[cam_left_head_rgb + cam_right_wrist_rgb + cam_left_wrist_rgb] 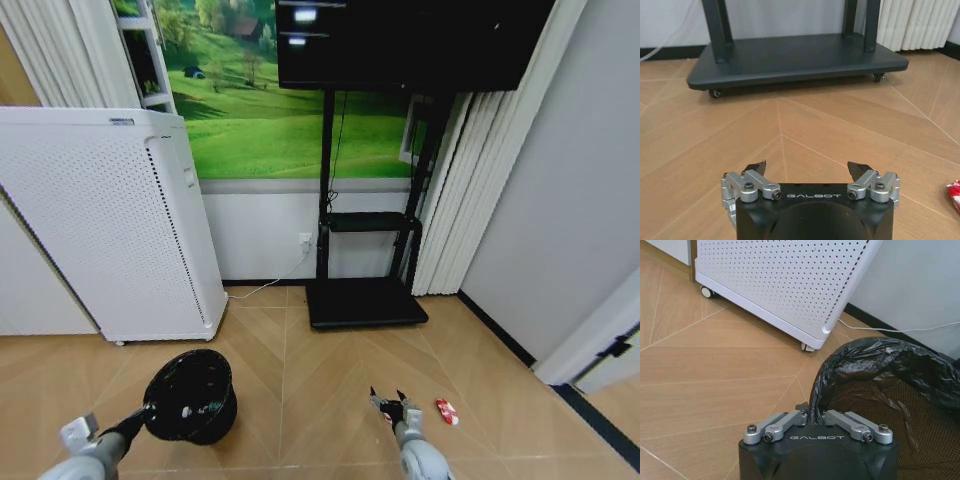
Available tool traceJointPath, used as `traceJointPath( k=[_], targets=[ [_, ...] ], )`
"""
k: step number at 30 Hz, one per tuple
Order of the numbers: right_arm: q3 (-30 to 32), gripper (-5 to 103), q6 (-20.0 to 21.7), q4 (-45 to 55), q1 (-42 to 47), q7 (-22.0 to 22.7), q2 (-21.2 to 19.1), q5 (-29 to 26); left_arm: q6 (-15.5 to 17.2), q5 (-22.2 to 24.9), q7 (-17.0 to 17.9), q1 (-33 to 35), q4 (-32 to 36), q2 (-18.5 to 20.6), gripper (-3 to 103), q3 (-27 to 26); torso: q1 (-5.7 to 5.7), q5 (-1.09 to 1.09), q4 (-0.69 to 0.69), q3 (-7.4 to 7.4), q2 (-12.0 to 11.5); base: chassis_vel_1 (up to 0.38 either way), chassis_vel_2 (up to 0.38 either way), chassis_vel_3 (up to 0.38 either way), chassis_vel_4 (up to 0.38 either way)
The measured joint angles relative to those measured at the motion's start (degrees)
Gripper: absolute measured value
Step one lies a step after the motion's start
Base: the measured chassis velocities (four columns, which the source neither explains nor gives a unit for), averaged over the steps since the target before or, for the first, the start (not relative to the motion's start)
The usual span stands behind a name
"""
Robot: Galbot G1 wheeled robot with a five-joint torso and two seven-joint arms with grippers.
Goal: Pick up the trash bin and place the garbage on the floor into it.
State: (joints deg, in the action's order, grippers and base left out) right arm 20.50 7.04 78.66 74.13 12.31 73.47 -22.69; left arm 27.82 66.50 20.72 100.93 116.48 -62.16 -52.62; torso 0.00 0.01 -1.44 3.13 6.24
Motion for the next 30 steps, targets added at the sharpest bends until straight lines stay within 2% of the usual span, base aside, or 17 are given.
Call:
traceJointPath(
  k=[5, 10, 21, 23, 25, 26, 28, 29, 30],
  targets=[
    [-0.6, 93, 0.2, -2.9, -1.1, 0.0, 0.3, 0.6, -0.1, -0.5, 0.0, 0.4, 0.4, -0.9, 3, 0.6, 0.0, -0.02, 0.0, 0.0, 0.0, 0.0, 0.0, 0.0, 0.0],
    [-0.7, 93, -1.2, -8.3, -2.6, -0.4, 1.8, 4.4, -0.3, -0.9, 0.0, 0.6, 1.0, -1.5, 3, 1.3, 0.0, -0.02, -0.01, 0.0, 0.0, 0.0, 0.0, 0.0, 0.0],
    [-0.5, 91, -3.5, -21.1, -9.8, 0.7, 5.3, 8.5, -0.3, -0.9, 0.4, 1.0, 2.2, -0.8, 3, 2.7, 0.0, -0.01, 0.01, 0.0, 0.0, 0.0, 0.0, 0.0, 0.0],
    [-0.2, 85, -3.6, -23.3, -10.7, 1.2, 5.8, 9.3, -0.3, -0.3, 0.7, 0.5, 2.3, -0.1, 3, 2.8, 0.0, -0.01, 0.0, 0.0, 0.0, 0.0, 0.0, 0.0, 0.0],
    [-0.1, 85, -3.6, -23.5, -10.7, 1.4, 5.9, 9.3, -0.3, -0.2, 0.8, 0.4, 2.3, 0.0, 3, 2.8, 0.0, -0.01, -0.01, 0.0, 0.0, 0.0, 0.0, 0.0, 0.0],
    [0.2, 79, -3.5, -23.6, -10.5, 1.8, 5.9, 9.3, -0.3, 0.0, 0.8, 0.2, 2.2, 0.1, 3, 2.8, 0.0, -0.01, 0.0, 0.0, 0.0, 0.0, 0.0, 0.0, 0.0],
    [0.3, 79, -3.4, -23.4, -10.0, 1.9, 5.8, 9.3, -0.3, 0.1, 0.8, 0.1, 2.0, 0.1, 3, 2.8, 0.0, -0.01, 0.0, -0.01, 0.0, 0.0, 0.0, 0.0, 0.0],
    [0.5, 68, -3.3, -22.8, -9.2, 2.0, 5.5, 9.0, -0.3, 0.0, 0.8, -0.1, 1.7, 0.1, 3, 2.8, 0.0, -0.01, -0.01, -0.01, 0.0, 0.0, 0.0, 0.0, 0.0],
    [0.5, 68, -3.3, -22.8, -9.2, 2.0, 5.5, 9.0, -0.3, 0.0, 0.8, -0.1, 1.7, 0.1, 3, 2.8, 0.0, -0.01, -0.01, -0.01, 0.0, 0.0, 0.0, 0.0, 0.0]
  ],
)
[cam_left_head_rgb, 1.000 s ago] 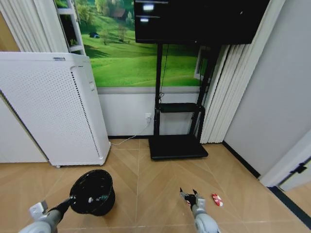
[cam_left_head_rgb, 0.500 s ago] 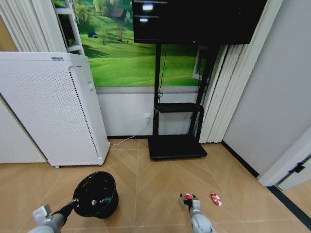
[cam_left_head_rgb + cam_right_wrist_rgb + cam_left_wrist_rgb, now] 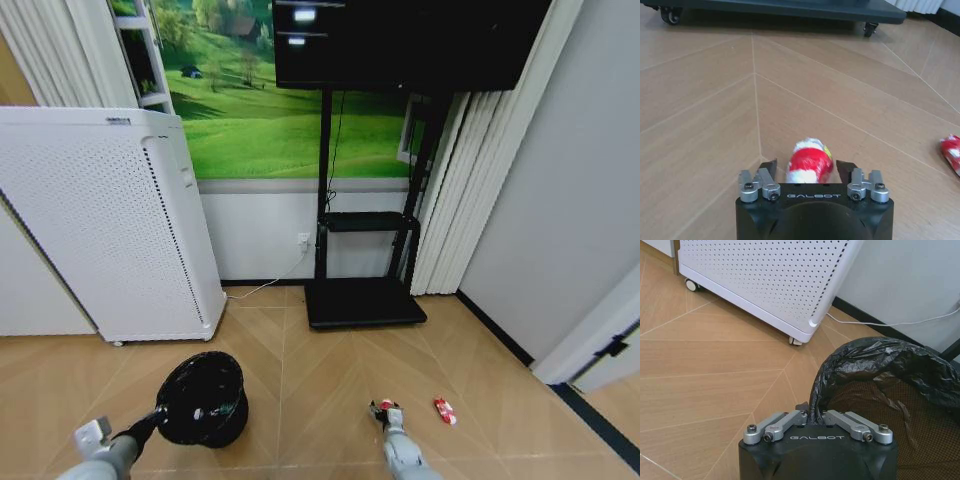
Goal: Pick up the trash bin and place the garbage on the floor into it.
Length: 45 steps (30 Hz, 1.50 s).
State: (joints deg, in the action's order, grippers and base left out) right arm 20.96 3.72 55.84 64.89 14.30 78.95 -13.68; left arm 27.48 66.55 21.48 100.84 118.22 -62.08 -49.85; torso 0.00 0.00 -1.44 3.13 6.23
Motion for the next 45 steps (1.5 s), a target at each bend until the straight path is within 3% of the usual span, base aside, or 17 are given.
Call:
traceJointPath(
  k=[3, 7, 11, 21, 23, 25, 26, 28, 30, 33, 35, 37, 38, 39, 40, 41, 45],
  targets=[
    [0.1, 62, 0.0, 1.0, 1.0, 0.0, -0.4, -0.4, -0.1, -0.1, 0.0, -0.4, -0.2, -0.2, 3, 0.4, 0.0, -0.01, 0.01, 0.0, 0.0, 0.0, 0.0, 0.0, 0.0],
    [0.2, 40, 0.0, 1.6, 1.5, 0.0, -0.4, -0.7, -0.1, -0.1, 0.0, -1.1, -0.4, -0.3, 3, 1.1, 0.0, -0.01, 0.0, 0.0, 0.0, 0.0, 0.0, 0.0, 0.0],
    [0.1, 30, 0.0, 2.0, 1.7, 0.0, -0.4, -0.9, -0.3, -0.1, 0.1, -1.7, -0.7, -0.1, 3, 1.4, 0.0, 0.0, 0.0, 0.0, 0.0, 0.0, 0.0, 0.0, 0.0],
    [0.2, 28, 0.3, 3.8, 2.4, 0.0, -1.1, -2.3, -0.3, 0.0, 0.1, -2.3, -1.3, 0.3, 3, 1.6, 0.0, 0.0, 0.02, 0.0, 0.0, 0.0, 0.0, 0.0, 0.0],
    [0.4, 28, 0.9, 6.6, 3.8, -0.6, -1.9, -4.8, -0.4, 0.0, 0.1, -2.9, -1.6, 0.5, 3, 2.0, 0.0, 0.0, 0.02, 0.0, 0.0, 0.0, 0.0, 0.0, 0.0],
    [1.4, 28, 3.1, 19.3, 9.6, -2.2, -4.8, -13.5, -0.9, 0.0, 0.7, -5.5, -2.7, 1.6, 3, 4.5, 0.0, 0.01, 0.02, 0.0, 0.0, 0.0, 0.0, 0.0, 0.0],
    [1.4, 28, 3.1, 19.3, 9.6, -2.2, -4.8, -13.5, -0.9, 0.0, 0.7, -5.5, -2.7, 1.6, 3, 4.5, 0.0, 0.01, 0.02, 0.0, 0.0, 0.0, 0.0, 0.0, 0.0],
    [2.8, 28, 3.9, 29.4, 14.4, -3.3, -7.7, -18.0, -2.8, -0.2, 0.7, -8.9, -5.1, 4.2, 3, 9.4, 0.0, 0.0, -0.01, 0.0, 0.0, 0.0, 0.0, 0.0, 0.0],
    [3.6, 28, 2.4, 37.0, 17.8, -6.5, -10.1, -19.6, -5.5, -1.5, -2.1, -12.2, -8.8, 7.1, 3, 15.3, 0.0, -0.02, -0.01, 0.0, 0.0, 0.0, 0.0, 0.0, 0.0],
    [3.9, 28, 0.9, 44.2, 20.9, -9.9, -11.9, -20.3, -6.5, -2.9, -4.5, -15.4, -11.9, 9.4, 3, 20.0, 0.0, -0.02, -0.03, 0.0, 0.0, 0.0, 0.0, 0.0, 0.0],
    [3.3, 28, 0.6, 46.6, 21.3, -10.3, -12.9, -20.6, -6.8, -3.6, -5.8, -16.1, -12.7, 10.0, 3, 21.0, 0.0, -0.03, -0.05, 0.0, 0.0, 0.0, 0.0, 0.0, 0.0],
    [0.2, 28, 0.7, 51.1, 21.2, -10.4, -15.7, -22.2, -8.8, -5.9, -9.6, -16.5, -14.3, 10.5, 3, 22.8, 0.0, 0.01, 0.05, 0.0, 0.0, 0.0, 0.0, 0.0, 0.0],
    [0.2, 28, 0.7, 51.1, 21.2, -10.4, -15.7, -22.2, -8.8, -5.9, -9.6, -16.5, -14.3, 10.5, 3, 22.8, 0.0, 0.01, 0.05, 0.0, 0.0, 0.0, 0.0, 0.0, 0.0],
    [-0.8, 28, 0.8, 53.8, 22.2, -10.6, -17.0, -23.1, -10.1, -7.7, -13.0, -17.9, -16.3, 11.3, 3, 25.2, 0.0, 0.01, 0.08, 0.0, 0.0, 0.0, 0.0, 0.0, 0.0],
    [-1.0, 28, 0.7, 55.9, 23.8, -11.6, -17.7, -23.0, -10.9, -8.9, -15.6, -19.8, -17.9, 12.0, 3, 28.1, 0.0, 0.01, 0.06, 0.01, 0.0, 0.0, 0.0, 0.0, 0.0],
    [-1.0, 28, 0.7, 55.9, 23.8, -11.6, -17.7, -23.0, -10.9, -8.9, -15.6, -19.8, -17.9, 12.0, 3, 28.1, 0.0, 0.01, 0.06, 0.01, 0.0, 0.0, 0.0, 0.0, 0.0],
    [-0.7, 28, -1.8, 58.6, 27.1, -15.7, -18.6, -22.1, -12.6, -8.8, -19.0, -27.4, -21.0, 12.3, 3, 37.0, 0.0, -0.02, -0.03, 0.0, 0.0, 0.0, 0.0, 0.0, 0.0]
  ],
)
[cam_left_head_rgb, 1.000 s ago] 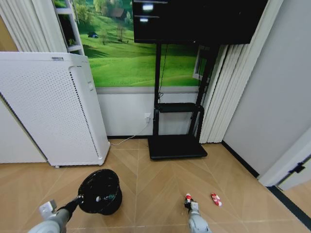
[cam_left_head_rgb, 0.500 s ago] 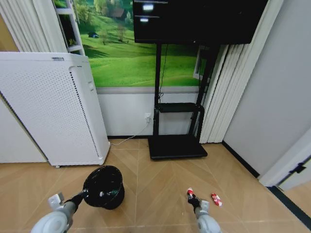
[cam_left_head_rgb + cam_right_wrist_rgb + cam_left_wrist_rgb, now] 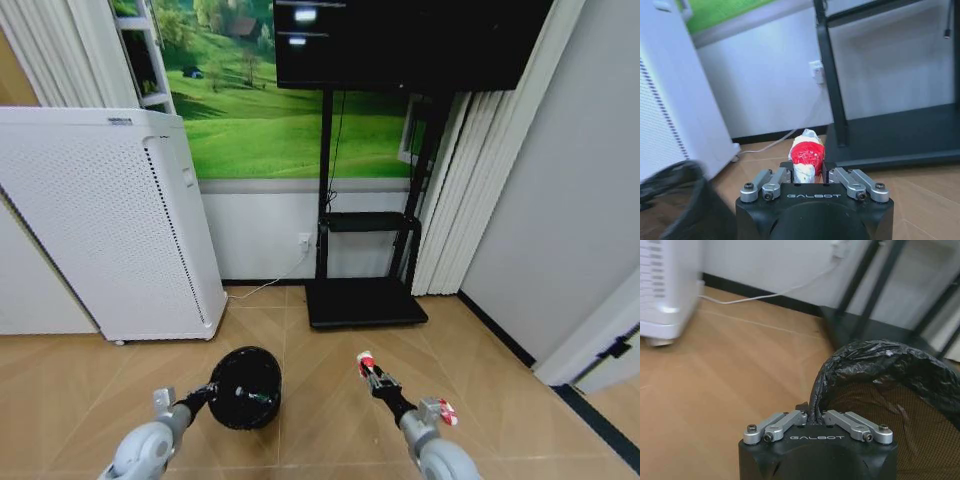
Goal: Pick up the trash bin and place the garbage on the floor into it.
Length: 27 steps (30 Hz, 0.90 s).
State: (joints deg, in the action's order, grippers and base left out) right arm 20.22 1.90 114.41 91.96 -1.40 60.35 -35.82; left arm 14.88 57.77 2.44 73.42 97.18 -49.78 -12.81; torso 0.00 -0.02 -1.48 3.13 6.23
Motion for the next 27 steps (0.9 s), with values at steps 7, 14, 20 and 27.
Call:
traceJointPath(
  k=[7, 14, 20, 27],
  targets=[
    [-0.1, 28, -6.0, -0.9, 1.5, -8.0, 1.3, 2.5, -1.4, 1.4, -2.0, -13.4, -6.2, -1.2, 3, 13.9, 0.0, 0.05, 0.04, 0.0, 0.0, 0.0, 0.0, 0.0, 0.0],
    [-1.0, 28, -7.6, 0.8, 0.9, -11.6, 0.8, 2.9, -1.3, 2.3, -1.3, -22.3, -10.3, -5.3, 3, 24.1, 0.0, 0.02, 0.04, 0.01, 0.0, 0.0, 0.0, 0.0, 0.0],
    [-0.3, 28, -11.0, -1.1, 1.9, -15.8, 1.7, 7.2, -1.0, 3.2, -0.3, -26.5, -11.1, -7.7, 3, 30.9, 0.0, 0.04, 0.04, 0.0, 0.0, 0.0, 0.0, 0.0, 0.0],
    [-0.3, 28, -12.6, -2.7, 4.2, -16.2, 4.2, 13.0, -0.7, 3.9, -0.1, -26.9, -9.4, -8.7, 3, 32.1, 0.0, 0.02, 0.04, 0.0, 0.0, 0.0, 0.0, 0.0, 0.0]
  ],
)
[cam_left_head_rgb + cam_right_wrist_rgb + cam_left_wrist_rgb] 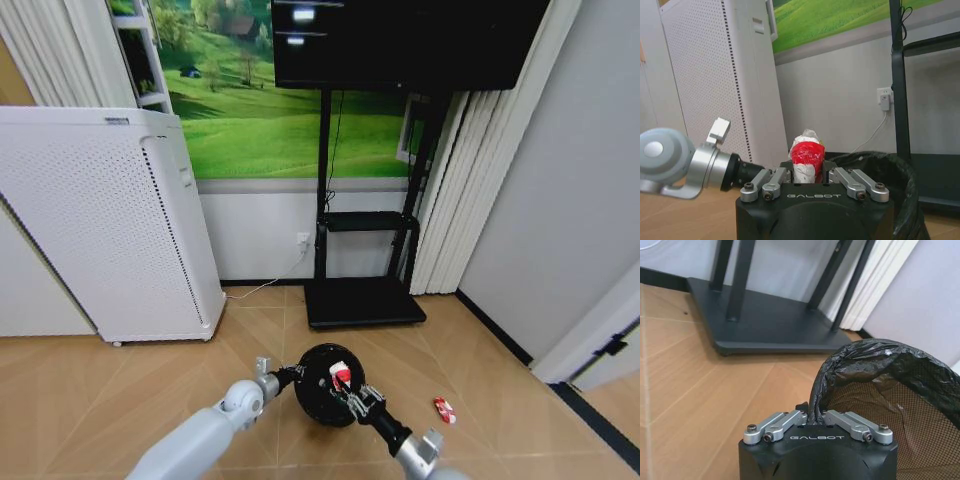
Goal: Pick up the trash bin and place the garbage on the floor into it.
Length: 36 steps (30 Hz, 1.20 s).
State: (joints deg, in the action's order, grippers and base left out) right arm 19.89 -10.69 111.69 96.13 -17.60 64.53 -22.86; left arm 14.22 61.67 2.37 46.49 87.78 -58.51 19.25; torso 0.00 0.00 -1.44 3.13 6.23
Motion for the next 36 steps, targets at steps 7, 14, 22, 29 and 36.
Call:
traceJointPath(
  k=[7, 14, 22, 29, 36],
  targets=[
    [-0.3, 41, 0.0, -1.3, 0.2, -0.5, 1.9, 1.5, 0.4, 0.5, 0.5, 2.4, 3.5, 1.7, 3, -0.9, 0.0, -0.01, 0.01, 0.0, 0.0, 0.0, 0.0, 0.0, 0.0],
    [0.0, 62, 0.3, -1.6, 1.4, -1.6, 2.7, 0.5, 0.5, -0.3, 1.0, 6.6, 5.2, 3.0, 3, -4.8, 0.0, -0.01, 0.0, 0.0, 0.0, 0.0, 0.0, 0.0, 0.0],
    [-0.1, 95, 0.2, -1.0, 1.0, 0.7, 3.1, -2.7, 2.6, 1.0, 10.5, 10.8, 7.4, 3.5, 3, -14.5, 0.0, -0.02, -0.01, 0.0, 0.0, 0.0, 0.0, 0.0, 0.0],
    [2.3, 100, 2.7, -0.9, 1.3, 1.5, 2.2, -4.9, 5.9, -0.6, 17.0, 21.6, 14.6, 9.2, 3, -28.5, 0.0, 0.0, 0.05, 0.0, 0.0, 0.0, 0.0, 0.0, 0.0],
    [4.7, 100, 2.2, -0.5, 4.6, 2.7, 7.1, -2.7, 5.2, -0.3, 17.1, 27.2, 19.4, 10.9, 3, -36.8, 0.0, -0.04, -0.07, -0.01, 0.0, -0.022, -0.027, -0.003, 0.003]
  ],
)
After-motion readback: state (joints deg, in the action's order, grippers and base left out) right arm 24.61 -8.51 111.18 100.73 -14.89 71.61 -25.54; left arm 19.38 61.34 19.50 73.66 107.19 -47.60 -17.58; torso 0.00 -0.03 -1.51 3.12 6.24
